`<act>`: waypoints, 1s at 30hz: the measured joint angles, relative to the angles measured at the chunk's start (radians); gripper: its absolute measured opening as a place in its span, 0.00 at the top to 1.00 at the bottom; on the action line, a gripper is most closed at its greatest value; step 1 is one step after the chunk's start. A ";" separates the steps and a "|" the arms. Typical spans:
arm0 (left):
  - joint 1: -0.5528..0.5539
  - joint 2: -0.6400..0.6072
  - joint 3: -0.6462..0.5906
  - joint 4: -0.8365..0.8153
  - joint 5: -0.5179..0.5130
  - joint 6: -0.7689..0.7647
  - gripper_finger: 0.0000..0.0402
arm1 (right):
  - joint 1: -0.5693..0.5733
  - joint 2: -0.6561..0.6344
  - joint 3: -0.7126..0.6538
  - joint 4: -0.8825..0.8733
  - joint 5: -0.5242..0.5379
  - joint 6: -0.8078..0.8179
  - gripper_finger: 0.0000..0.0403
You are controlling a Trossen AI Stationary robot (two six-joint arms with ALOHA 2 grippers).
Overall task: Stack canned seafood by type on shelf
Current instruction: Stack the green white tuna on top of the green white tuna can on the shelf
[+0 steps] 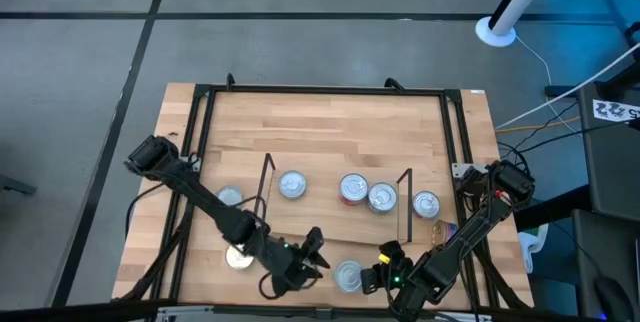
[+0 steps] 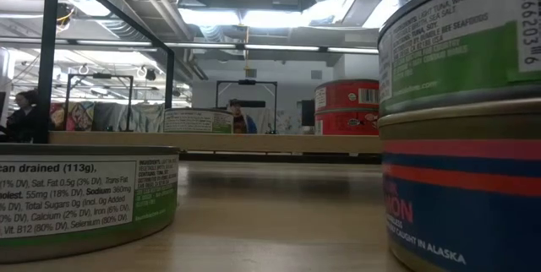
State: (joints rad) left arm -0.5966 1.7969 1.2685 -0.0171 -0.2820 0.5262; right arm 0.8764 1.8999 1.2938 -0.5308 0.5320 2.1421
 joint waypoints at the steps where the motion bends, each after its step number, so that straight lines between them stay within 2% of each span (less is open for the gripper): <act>1: -0.011 0.000 0.001 -0.010 -0.022 0.010 0.64 | 0.000 0.000 0.000 0.000 0.000 0.000 0.99; 7: -0.060 0.000 0.000 -0.076 -0.126 0.030 0.64 | 0.000 0.000 0.000 0.000 -0.001 0.000 0.99; 15: -0.058 0.042 -0.001 -0.072 -0.149 -0.012 0.63 | 0.000 0.000 0.000 0.000 -0.001 0.000 0.99; 19: -0.045 0.086 -0.001 -0.051 -0.153 -0.012 0.56 | 0.000 0.000 0.000 0.000 -0.001 0.000 0.99; 25: -0.042 0.113 -0.001 -0.017 -0.152 0.054 0.43 | 0.000 0.001 0.000 -0.001 -0.001 0.000 0.99; 30: -0.032 0.141 -0.001 0.036 -0.152 0.139 0.36 | -0.006 0.001 0.000 -0.002 -0.002 0.004 0.99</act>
State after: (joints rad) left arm -0.6288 1.9375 1.2674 0.0187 -0.4340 0.6653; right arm 0.8707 1.9007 1.2934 -0.5332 0.5296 2.1464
